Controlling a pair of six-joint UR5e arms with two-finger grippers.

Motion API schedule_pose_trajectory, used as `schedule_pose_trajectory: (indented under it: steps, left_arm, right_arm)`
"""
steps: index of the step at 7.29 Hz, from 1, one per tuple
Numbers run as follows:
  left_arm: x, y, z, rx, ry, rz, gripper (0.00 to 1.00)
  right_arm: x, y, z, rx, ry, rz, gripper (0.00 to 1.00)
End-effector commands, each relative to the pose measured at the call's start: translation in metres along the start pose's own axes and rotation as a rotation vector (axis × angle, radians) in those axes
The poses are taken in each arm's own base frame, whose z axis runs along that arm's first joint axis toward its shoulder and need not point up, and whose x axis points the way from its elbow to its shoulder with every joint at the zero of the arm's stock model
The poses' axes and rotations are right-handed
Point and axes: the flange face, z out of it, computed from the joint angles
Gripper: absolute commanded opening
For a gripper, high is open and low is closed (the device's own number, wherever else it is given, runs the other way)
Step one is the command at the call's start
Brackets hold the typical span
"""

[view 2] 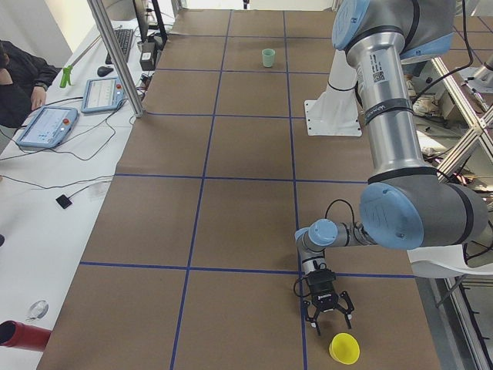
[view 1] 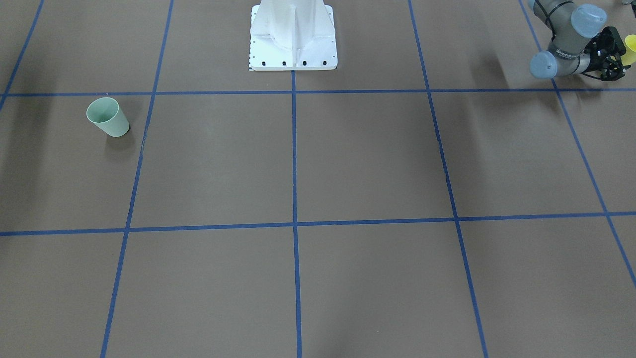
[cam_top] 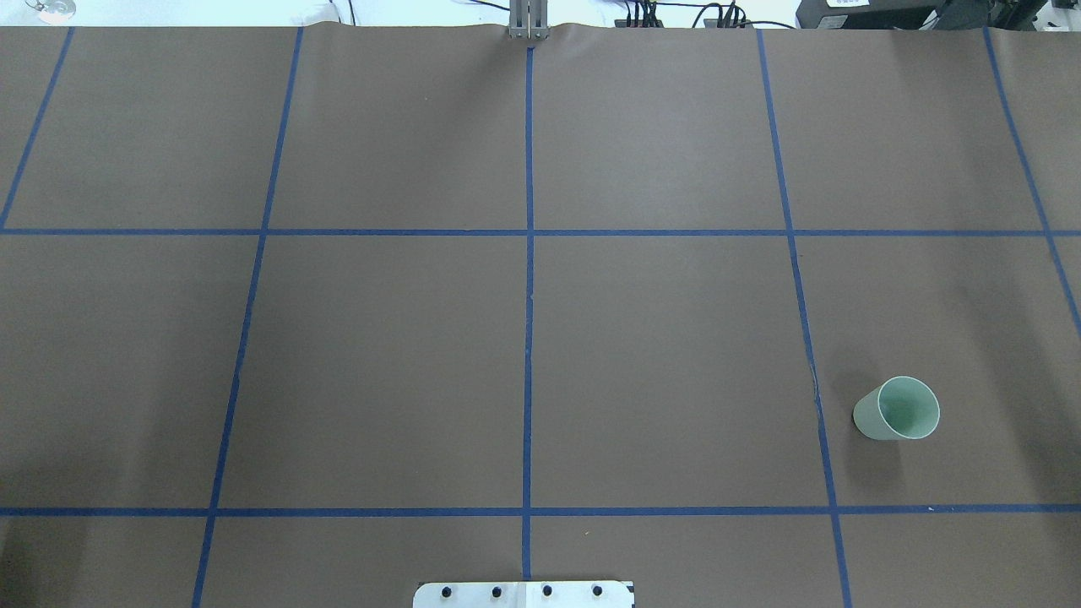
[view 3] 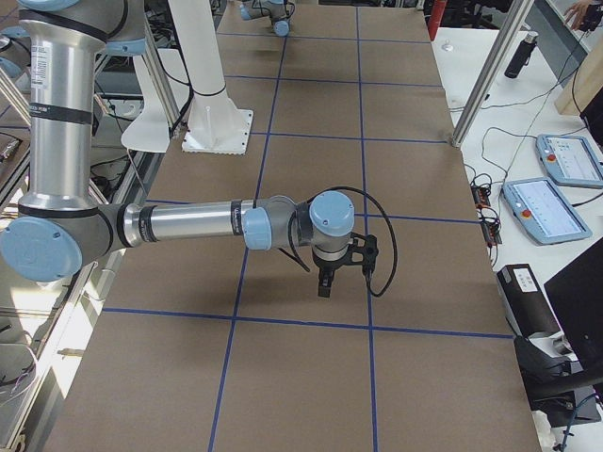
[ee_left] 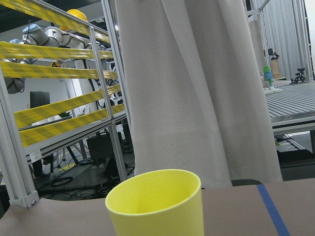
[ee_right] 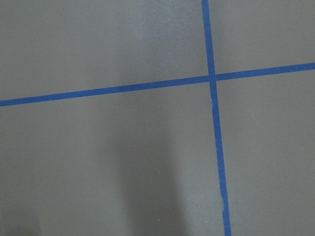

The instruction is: Transfer and stack yellow cup on green cup

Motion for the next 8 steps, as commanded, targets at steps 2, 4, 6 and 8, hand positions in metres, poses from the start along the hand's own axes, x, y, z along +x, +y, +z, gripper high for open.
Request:
schedule_pose_trajectory:
  steps: [2, 4, 6, 8]
  left_arm:
    - [0.001, 0.001, 0.009, 0.013, 0.0, -0.018, 1.0]
    - [-0.001, 0.004, 0.012, 0.016, 0.008, -0.018, 1.0]
    - [0.001, 0.007, 0.032, 0.028, 0.009, -0.019, 1.0]
    - [0.003, 0.008, 0.04, 0.027, 0.01, -0.018, 1.0]
  right_arm:
    - [0.0, 0.0, 0.0, 0.0, 0.0, 0.0, 1.0]
    - [0.0, 0.0, 0.0, -0.002, -0.004, 0.002, 1.0]
    - [0.0, 0.0, 0.0, -0.002, -0.004, 0.002, 1.0]
    - [0.0, 0.0, 0.0, -0.002, -0.004, 0.002, 1.0]
